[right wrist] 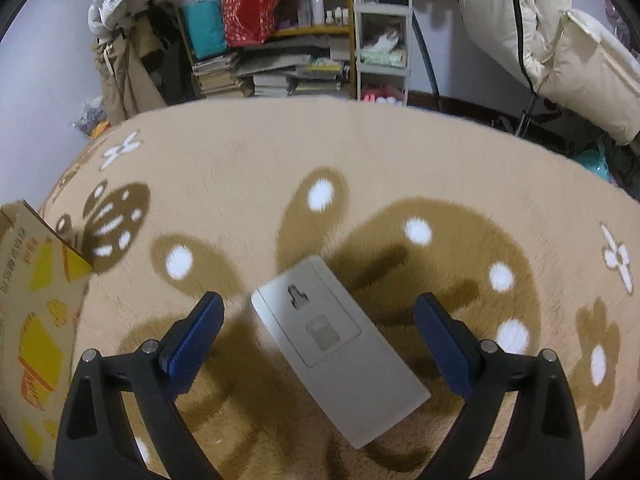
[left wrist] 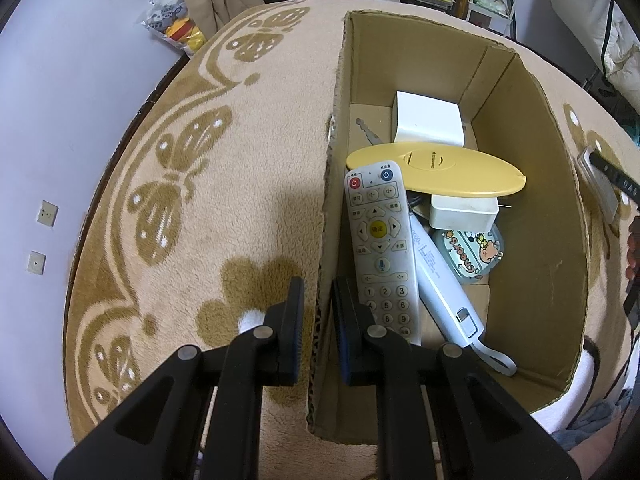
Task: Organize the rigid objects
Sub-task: 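Reach the right tool to the white rectangular charger and grasp it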
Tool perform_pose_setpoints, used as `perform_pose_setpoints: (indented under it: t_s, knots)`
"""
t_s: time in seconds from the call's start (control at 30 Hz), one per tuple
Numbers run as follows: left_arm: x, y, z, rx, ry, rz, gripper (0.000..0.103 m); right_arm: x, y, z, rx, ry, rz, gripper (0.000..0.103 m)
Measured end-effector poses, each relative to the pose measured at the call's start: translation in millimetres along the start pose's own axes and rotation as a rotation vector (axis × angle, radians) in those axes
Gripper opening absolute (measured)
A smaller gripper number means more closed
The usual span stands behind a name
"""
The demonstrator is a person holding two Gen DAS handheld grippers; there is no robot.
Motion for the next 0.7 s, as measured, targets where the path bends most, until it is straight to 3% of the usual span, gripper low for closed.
perform_pose_setpoints:
  t_s: [0.13, 0.2, 0.4, 0.47, 0.7]
  knots:
    - [0, 0, 0, 0.003, -0.003, 0.001, 0.014, -12, -9, -1, -0.003, 0.018, -0.021, 0.098]
    - [0, 0, 0, 0.007, -0.006, 0.002, 0.014, -17, -13, -4, -0.005, 0.029, -0.032, 0.085]
    - [1, 0, 1, 0.014, -0.013, 0.006, 0.014, -23, -8, -2, -0.05, 0.054, -0.036, 0.072]
    - [1, 0, 2, 0.017, -0.015, 0.006, 0.014, -22, -3, -4, -0.076, 0.081, -0.03, 0.054]
    - [1, 0, 2, 0.017, -0.017, 0.007, 0.014, -24, 4, -10, -0.104, 0.078, -0.036, 0.053]
Point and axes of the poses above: each gripper's, at about its wrist camera, not at the fingertips, and y roughly against the way its jaws point, z to its right, x to its top, the point moved 10 cm from there along -y, roughly the way its jaws point, and after that the axes turned 15 degrees about y, right-handed, at the moved point
